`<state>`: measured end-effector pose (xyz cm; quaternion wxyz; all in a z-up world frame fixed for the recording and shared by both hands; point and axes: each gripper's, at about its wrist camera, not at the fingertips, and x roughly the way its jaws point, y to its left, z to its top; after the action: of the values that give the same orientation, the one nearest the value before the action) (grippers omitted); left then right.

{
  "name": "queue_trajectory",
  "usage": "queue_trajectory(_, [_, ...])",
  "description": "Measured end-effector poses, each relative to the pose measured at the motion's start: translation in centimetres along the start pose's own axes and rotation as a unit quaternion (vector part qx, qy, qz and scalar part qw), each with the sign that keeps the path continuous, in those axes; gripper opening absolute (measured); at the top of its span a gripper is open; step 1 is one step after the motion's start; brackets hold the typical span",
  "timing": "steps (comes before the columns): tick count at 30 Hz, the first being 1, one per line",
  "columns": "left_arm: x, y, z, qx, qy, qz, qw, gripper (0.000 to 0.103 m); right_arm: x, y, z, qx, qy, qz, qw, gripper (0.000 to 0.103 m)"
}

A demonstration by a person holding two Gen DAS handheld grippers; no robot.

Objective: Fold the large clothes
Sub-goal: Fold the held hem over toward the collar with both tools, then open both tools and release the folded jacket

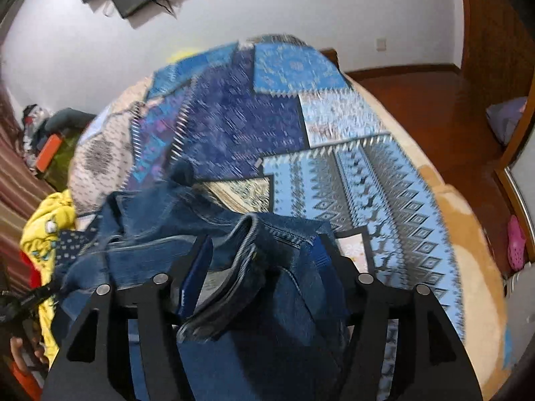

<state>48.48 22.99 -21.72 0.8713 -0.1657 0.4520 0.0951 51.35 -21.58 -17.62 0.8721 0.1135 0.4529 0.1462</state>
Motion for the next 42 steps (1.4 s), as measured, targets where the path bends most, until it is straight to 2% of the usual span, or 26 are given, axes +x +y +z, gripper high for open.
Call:
queue_trajectory(1, [-1.0,-0.2,0.0,0.007,-0.014,0.006,0.9999,0.069,-1.1,0.3,0.0,-0.008,-0.006,0.0,1.0,0.064])
queue_trajectory(3, [-3.3,-0.5,-0.1,0.021,-0.036,0.008,0.9991,0.082,-2.7,1.0,-0.3,-0.026,-0.017,0.0,1.0,0.072])
queue_trajectory(6, [-5.1,-1.0,-0.4,0.038,-0.037,-0.011,0.9985,0.091,-5.1,2.6,-1.3,-0.069,-0.033,0.005,0.997,0.08])
queue_trajectory(8, [-5.8,-1.4,-1.0,0.055,-0.024,-0.023,0.9979,0.092,-6.1,3.7,-2.4,-0.097,-0.037,0.012,0.994,0.083])
queue_trajectory(13, [-5.0,-2.4,-3.6,0.085,0.019,-0.026,0.9959,0.093,-4.9,6.2,-4.8,-0.158,-0.022,0.018,0.987,0.083])
queue_trajectory(19, [-1.5,-3.9,-6.8,0.116,0.073,-0.025,0.9902,0.093,0.0,8.6,-8.2,-0.192,0.056,0.031,0.979,0.083])
queue_trajectory(22, [0.6,-4.3,-7.1,0.126,0.082,-0.004,0.9886,0.093,2.4,9.7,-9.1,-0.206,0.077,0.027,0.975,0.083])
queue_trajectory(24, [1.9,-4.2,-6.6,0.131,0.073,0.012,0.9886,0.094,3.9,10.3,-9.1,-0.208,0.088,0.016,0.974,0.083])
queue_trajectory(26, [2.8,-3.7,-5.5,0.117,0.069,0.002,0.9906,0.094,4.9,10.4,-8.6,-0.2,0.085,0.012,0.976,0.084])
queue_trajectory(27, [3.1,-3.6,-4.9,0.114,0.063,0.011,0.9914,0.094,5.3,10.6,-8.0,-0.195,0.079,0.016,0.978,0.084])
queue_trajectory(31, [4.8,-4.0,-2.1,0.147,0.043,0.084,0.9847,0.094,6.3,10.6,-5.7,-0.173,0.078,0.029,0.981,0.084])
queue_trajectory(34, [5.7,-3.0,0.2,0.121,0.041,0.067,0.9895,0.094,7.1,11.2,-4.0,-0.169,0.064,0.031,0.983,0.084])
queue_trajectory(37, [5.7,-2.3,2.1,0.08,0.03,0.049,0.9951,0.094,7.3,11.4,-3.1,-0.163,0.041,0.013,0.986,0.084])
queue_trajectory(42, [5.3,-1.8,3.9,0.031,0.031,0.041,0.9982,0.094,7.6,11.1,-2.0,-0.125,0.04,0.008,0.991,0.084])
